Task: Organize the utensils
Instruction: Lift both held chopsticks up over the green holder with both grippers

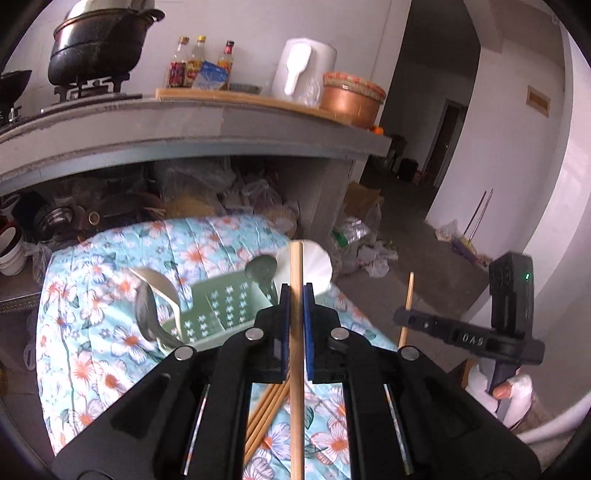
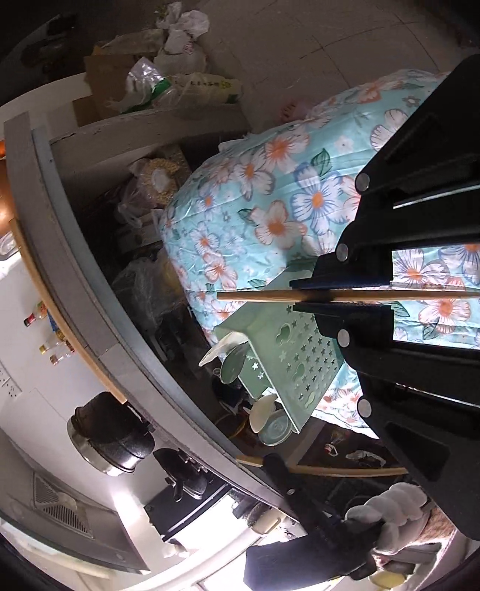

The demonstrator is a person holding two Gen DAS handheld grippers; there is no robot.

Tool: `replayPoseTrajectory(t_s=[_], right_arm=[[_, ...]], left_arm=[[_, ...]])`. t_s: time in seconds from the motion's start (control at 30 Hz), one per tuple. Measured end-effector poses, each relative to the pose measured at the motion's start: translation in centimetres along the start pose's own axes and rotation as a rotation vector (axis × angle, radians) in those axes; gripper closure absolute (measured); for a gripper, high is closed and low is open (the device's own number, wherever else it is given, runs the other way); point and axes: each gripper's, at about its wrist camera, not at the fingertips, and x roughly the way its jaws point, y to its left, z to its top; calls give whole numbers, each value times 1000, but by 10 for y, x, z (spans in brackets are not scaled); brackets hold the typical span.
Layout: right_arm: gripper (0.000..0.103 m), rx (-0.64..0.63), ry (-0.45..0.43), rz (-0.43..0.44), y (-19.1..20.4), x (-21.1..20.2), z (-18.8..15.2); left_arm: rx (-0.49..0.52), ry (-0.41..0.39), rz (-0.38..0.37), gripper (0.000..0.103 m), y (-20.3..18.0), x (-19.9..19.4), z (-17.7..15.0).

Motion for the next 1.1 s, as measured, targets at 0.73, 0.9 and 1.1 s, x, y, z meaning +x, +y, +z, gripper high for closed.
replayPoseTrajectory(t_s=[0.73,0.9,1.1], right_arm=[[97,35,27,1,-11,16,11],[97,51,38,10,-21,25,18],[97,62,47,14,-30,31,23]], left_arm=[[-273,-473,73,97,50,21,108],[-290,-503,161,97,59,48,108],[-297,-468,223,97,69,78,94]])
